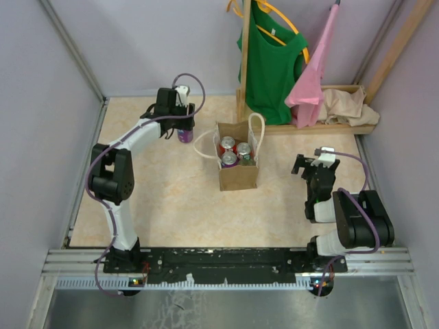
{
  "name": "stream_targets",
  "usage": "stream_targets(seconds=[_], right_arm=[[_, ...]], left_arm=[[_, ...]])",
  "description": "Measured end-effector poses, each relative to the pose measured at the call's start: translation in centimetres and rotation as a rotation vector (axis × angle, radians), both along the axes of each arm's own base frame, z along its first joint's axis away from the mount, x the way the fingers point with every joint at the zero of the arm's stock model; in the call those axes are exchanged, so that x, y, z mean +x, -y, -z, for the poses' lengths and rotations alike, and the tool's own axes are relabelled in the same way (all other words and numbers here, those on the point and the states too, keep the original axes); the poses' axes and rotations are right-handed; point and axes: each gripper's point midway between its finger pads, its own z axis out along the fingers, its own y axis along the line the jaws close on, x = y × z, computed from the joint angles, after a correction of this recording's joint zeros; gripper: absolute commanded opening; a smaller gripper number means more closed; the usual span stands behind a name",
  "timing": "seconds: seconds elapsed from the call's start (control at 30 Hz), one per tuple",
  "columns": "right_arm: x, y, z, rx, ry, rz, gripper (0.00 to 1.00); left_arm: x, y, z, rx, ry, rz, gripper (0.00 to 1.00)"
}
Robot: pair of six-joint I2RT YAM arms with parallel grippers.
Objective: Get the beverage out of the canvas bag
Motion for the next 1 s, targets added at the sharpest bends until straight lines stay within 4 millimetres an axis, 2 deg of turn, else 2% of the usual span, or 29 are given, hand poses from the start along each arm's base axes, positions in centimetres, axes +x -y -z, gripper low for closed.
stream_targets(seconds=[0.13, 0.5, 0.77, 1.0], right_arm=[[0.0, 0.0, 0.0, 0.0, 0.0, 0.0, 0.99], [0.0, 0.0, 0.0, 0.0, 0.0, 0.0, 0.99], [0.0, 0.0, 0.0, 0.0, 0.0, 0.0, 0.99], [0.0, 0.0, 0.0, 0.0, 0.0, 0.0, 0.99]], left_arm=[[0.4, 0.0, 1.1, -0.02, 0.038, -0.018, 0.0], [0.9, 0.9, 0.4, -0.116, 0.085, -0.043, 0.0], [0.4, 1.3, -0.4, -0.127, 0.039, -0.031, 0.21], [-0.2, 1.5, 0.1, -0.111, 0.008, -0.02, 0.22]])
